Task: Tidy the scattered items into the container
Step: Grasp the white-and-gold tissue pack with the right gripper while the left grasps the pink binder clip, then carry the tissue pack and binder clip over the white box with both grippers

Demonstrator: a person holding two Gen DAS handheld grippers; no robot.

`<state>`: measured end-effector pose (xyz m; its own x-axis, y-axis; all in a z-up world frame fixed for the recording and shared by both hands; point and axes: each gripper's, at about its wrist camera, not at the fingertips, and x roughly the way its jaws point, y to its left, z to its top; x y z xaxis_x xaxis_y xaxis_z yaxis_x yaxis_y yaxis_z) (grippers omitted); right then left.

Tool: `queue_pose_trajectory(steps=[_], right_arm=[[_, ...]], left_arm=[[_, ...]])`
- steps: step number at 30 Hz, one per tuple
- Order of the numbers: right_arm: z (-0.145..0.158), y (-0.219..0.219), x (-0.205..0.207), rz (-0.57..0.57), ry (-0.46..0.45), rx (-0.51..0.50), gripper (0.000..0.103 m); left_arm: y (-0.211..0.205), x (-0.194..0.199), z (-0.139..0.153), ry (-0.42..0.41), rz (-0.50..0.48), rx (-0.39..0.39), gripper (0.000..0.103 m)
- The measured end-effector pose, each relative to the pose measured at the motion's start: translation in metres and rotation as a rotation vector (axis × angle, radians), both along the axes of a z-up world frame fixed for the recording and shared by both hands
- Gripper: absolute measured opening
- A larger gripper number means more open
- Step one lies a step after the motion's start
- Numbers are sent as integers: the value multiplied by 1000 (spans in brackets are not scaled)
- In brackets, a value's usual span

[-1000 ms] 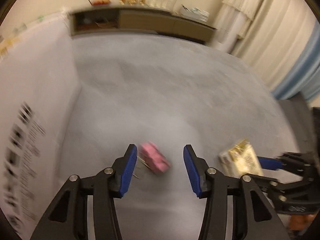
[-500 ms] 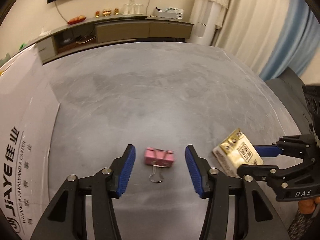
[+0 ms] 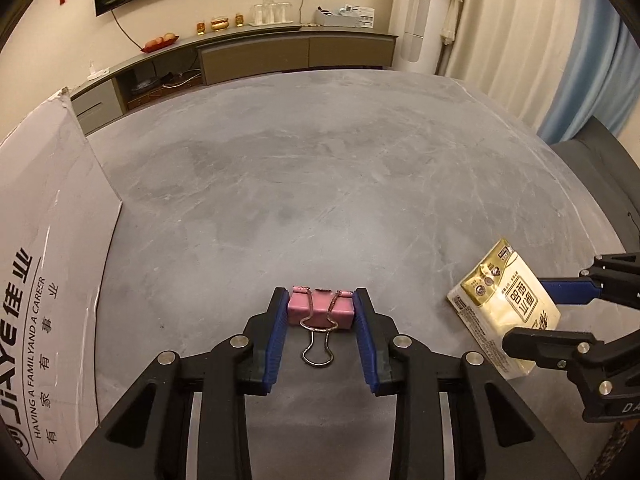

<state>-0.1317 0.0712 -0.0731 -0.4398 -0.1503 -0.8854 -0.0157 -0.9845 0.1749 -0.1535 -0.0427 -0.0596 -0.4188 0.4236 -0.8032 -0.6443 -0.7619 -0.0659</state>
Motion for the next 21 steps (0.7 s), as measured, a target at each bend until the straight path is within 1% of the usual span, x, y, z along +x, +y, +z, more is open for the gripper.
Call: queue_pose_trajectory(steps=[6,8,15,16,17,19,21], right_arm=[[3,-3,1,-5,20,5,48],[5,-5,1,-3,28,14,45],[14,-14,2,12,70,50,42],[15,-15,2,14,75,54,36],[16,-17,2,17,78,58,21],[17,-19,1,22,83,67,15],[14,-20,0,25,76,69,15]], left_arm=[[-8,0,12,10,12,33,34],[-9,0,17,10,10,46,34],[-15,5,36,29,7,89,34],[-17,5,39,32,10,95,34],[-18,6,42,35,14,100,34],[-22,5,47,38,24,114,34],[-27,5,54,43,33,127,34]])
